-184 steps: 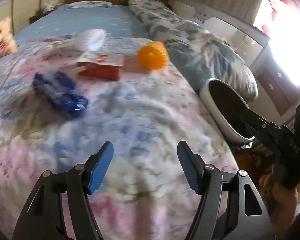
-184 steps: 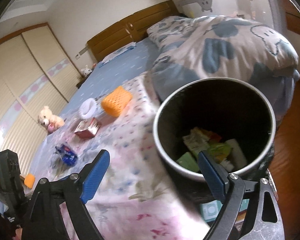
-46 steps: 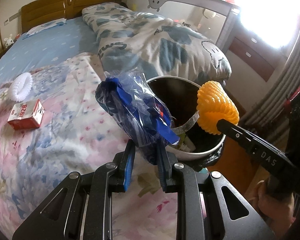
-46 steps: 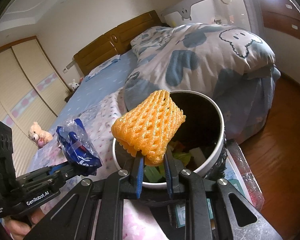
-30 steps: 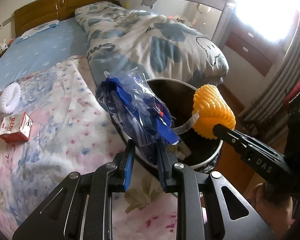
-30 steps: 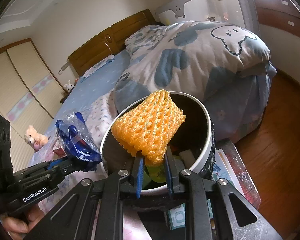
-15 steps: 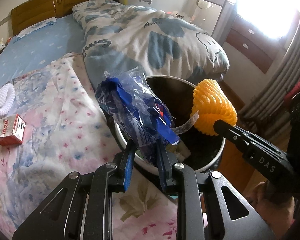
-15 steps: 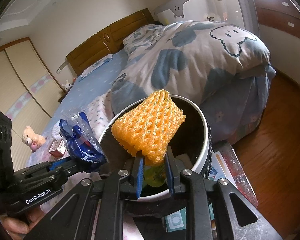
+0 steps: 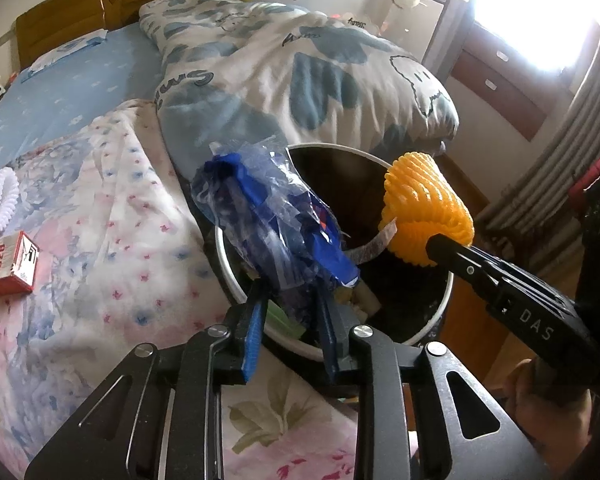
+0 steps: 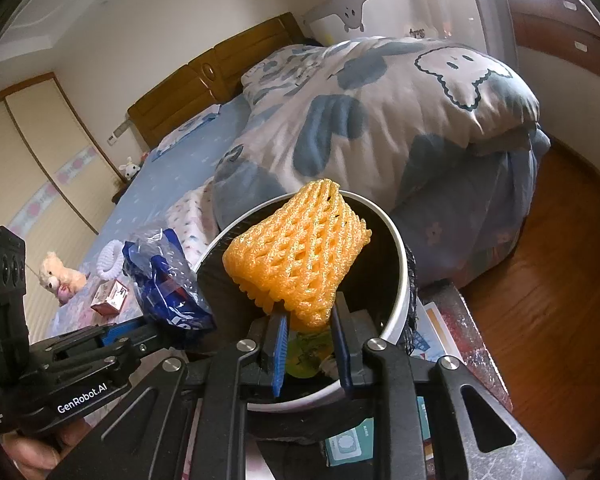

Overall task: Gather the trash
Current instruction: 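Open both tools over the bin to drop the blue bag and orange net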

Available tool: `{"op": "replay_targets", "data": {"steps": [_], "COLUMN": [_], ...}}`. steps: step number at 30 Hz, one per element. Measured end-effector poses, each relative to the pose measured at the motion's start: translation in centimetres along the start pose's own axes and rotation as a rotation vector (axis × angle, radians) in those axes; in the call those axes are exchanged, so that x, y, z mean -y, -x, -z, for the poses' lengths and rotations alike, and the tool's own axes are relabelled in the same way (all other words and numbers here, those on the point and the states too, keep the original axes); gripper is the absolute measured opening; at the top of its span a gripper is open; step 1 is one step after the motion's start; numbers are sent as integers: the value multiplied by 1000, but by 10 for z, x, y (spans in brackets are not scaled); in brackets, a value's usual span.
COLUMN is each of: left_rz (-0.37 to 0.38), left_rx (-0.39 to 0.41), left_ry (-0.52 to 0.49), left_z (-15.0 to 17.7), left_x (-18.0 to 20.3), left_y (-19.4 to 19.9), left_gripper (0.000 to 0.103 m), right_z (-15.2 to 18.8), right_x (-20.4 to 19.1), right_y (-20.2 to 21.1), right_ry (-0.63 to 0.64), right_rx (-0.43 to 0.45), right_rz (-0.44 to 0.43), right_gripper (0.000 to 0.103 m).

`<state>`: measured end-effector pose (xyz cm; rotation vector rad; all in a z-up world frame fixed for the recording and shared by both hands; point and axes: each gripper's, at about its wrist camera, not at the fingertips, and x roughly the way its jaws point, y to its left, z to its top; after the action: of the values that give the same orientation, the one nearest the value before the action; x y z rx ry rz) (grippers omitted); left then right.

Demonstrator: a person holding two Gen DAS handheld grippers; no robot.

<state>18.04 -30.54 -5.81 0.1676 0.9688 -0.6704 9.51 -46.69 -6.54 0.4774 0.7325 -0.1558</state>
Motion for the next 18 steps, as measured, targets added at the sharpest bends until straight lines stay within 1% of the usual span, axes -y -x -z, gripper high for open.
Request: {"op": "replay_targets", "data": {"steps": [2, 3, 5, 6, 8, 12, 16, 18], "left_rz": [-1, -2, -1, 0, -5, -13, -33, -54], "left_rx": [-3, -2, -1, 0, 5, 21, 28, 34], "left_ry": [2, 4, 8, 10, 17, 42, 77, 96], "left_z": [0, 0, 0, 1, 4, 15, 28, 36], "left_x": [0, 0, -2, -2, -5, -17, -34, -44], "left_y": [-1, -1, 0, 0, 3, 13, 21, 27], "left_gripper": [38, 40, 44, 45, 53, 56, 58, 58], "right_z": [0, 0, 0, 0, 1, 2, 4, 5], "right_x": [2, 2, 3, 4, 2, 1, -5, -9], "right_y": [0, 0, 0, 1, 2, 6, 10, 11], "right_ry": [-7, -10, -17, -20, -17, -24, -21, -16], "right_rx": [-7, -10, -9, -8, -6, 4, 14, 16], "right_rz": [2, 3, 2, 1, 4, 9, 7, 5], "right_gripper": [27, 30, 48, 50, 51, 52, 59, 60]}}
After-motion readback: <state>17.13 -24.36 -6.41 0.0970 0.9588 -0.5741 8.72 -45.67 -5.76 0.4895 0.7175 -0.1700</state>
